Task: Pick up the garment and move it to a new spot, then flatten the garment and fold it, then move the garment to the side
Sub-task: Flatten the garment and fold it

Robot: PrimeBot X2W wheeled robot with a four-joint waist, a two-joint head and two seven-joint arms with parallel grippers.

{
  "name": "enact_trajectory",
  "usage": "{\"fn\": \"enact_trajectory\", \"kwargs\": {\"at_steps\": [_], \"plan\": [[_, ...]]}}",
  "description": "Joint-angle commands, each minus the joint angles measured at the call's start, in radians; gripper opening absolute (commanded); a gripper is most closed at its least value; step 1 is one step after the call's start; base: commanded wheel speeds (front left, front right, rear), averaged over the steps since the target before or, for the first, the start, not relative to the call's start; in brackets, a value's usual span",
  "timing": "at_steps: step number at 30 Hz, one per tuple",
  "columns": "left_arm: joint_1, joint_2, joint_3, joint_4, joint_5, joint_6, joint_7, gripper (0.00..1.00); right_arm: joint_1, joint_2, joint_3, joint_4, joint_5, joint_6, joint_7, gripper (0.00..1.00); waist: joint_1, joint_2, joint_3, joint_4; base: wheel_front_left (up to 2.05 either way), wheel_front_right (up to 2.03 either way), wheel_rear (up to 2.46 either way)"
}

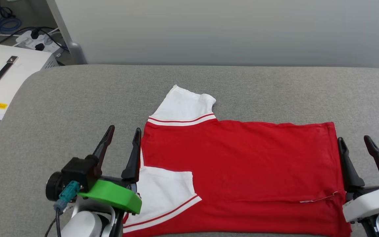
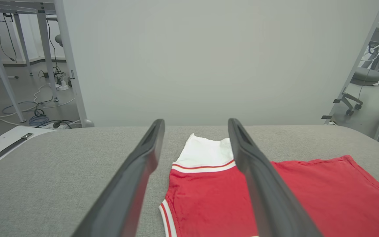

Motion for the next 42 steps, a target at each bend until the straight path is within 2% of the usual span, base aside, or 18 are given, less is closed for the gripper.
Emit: {"fn": "enact_trajectory", "kwargs": {"at_steps": [1,6,9,13,17,22,27,30,34,39,42], "plan": [[0.028,-0.02,0.022,0.002,0.029,-0.02,-0.006,1.0,0.008,0.005,0.007,0.006,-0.012,-0.001,-0.018,1.0,0.0,0.0,0.005,-0.006,0.0,0.0,0.0],[0.046,-0.077,0.087,0.027,0.097,-0.093,-0.006,1.0,-0.009,0.019,0.024,0.018,-0.026,-0.001,-0.054,1.0,0.0,0.0,0.031,-0.027,0.0,0.0,0.0],[0.023,-0.089,0.106,0.055,0.118,-0.139,-0.006,1.0,-0.021,0.021,0.034,0.017,-0.032,-0.001,-0.063,1.0,0.0,0.0,0.057,-0.043,0.0,0.0,0.0],[-0.08,-0.059,0.098,0.126,0.136,-0.197,0.02,1.0,-0.042,0.024,0.043,-0.003,-0.036,-0.001,-0.059,1.0,0.0,0.0,0.12,-0.074,0.0,0.0,0.0],[-0.257,-0.013,0.073,0.199,0.146,-0.262,0.158,1.0,-0.069,0.024,0.065,-0.026,-0.046,-0.001,-0.051,1.0,0.0,0.0,0.191,-0.111,0.0,0.0,0.0],[-0.501,0.04,0.016,0.293,0.166,-0.317,0.313,1.0,-0.109,0.035,0.098,-0.036,-0.052,-0.001,-0.055,1.0,0.0,0.0,0.275,-0.17,0.0,0.0,0.0],[-0.689,0.08,-0.077,0.436,0.134,-0.334,0.493,1.0,-0.139,0.046,0.12,-0.024,-0.051,-0.001,-0.067,1.0,0.0,0.0,0.329,-0.216,0.0,0.0,0.0],[-0.78,0.109,-0.171,0.497,0.041,-0.335,0.634,1.0,-0.155,0.052,0.131,-0.014,-0.049,-0.001,-0.072,1.0,0.0,0.0,0.353,-0.243,0.0,0.0,0.0],[-0.879,0.145,-0.236,0.559,-0.066,-0.335,0.751,1.0,-0.171,0.061,0.145,-0.002,-0.047,-0.001,-0.08,1.0,0.0,0.0,0.382,-0.271,0.0,0.0,0.0],[-0.97,0.163,-0.266,0.65,-0.16,-0.335,0.872,1.0,-0.188,0.069,0.164,0.014,-0.041,-0.001,-0.091,1.0,0.0,0.0,0.411,-0.297,0.0,0.0,0.0],[-1.013,0.154,-0.252,0.718,-0.213,-0.335,0.93,1.0,-0.199,0.071,0.174,0.021,-0.038,-0.001,-0.097,1.0,0.0,0.0,0.433,-0.31,0.0,0.0,0.0]]}}
